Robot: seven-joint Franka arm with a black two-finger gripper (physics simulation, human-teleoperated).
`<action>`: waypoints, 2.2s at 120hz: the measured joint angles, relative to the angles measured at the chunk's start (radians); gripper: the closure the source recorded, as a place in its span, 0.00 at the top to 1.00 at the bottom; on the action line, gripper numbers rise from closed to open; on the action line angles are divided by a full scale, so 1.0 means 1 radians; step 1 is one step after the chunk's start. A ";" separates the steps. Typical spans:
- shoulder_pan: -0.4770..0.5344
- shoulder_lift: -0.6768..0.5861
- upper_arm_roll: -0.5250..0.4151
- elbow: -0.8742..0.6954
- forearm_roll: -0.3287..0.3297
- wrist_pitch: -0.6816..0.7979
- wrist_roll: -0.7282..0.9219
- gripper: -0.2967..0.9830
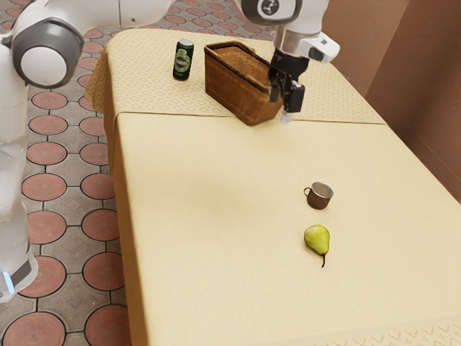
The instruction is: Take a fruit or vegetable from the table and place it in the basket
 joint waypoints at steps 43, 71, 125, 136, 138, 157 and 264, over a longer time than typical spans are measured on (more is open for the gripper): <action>0.011 0.010 -0.044 0.028 -0.037 0.001 -0.108 0.77; -0.021 0.058 -0.097 0.036 -0.045 0.014 -0.523 0.76; -0.032 0.102 -0.099 0.030 -0.004 0.036 -1.187 0.77; -0.054 0.154 -0.099 0.029 0.005 0.075 -1.273 0.76; -0.057 0.163 -0.099 0.029 0.005 0.084 -1.287 0.76; -0.083 0.200 -0.099 0.001 0.007 0.154 -1.417 0.76; -0.153 0.339 -0.105 0.037 0.011 0.306 -1.812 0.76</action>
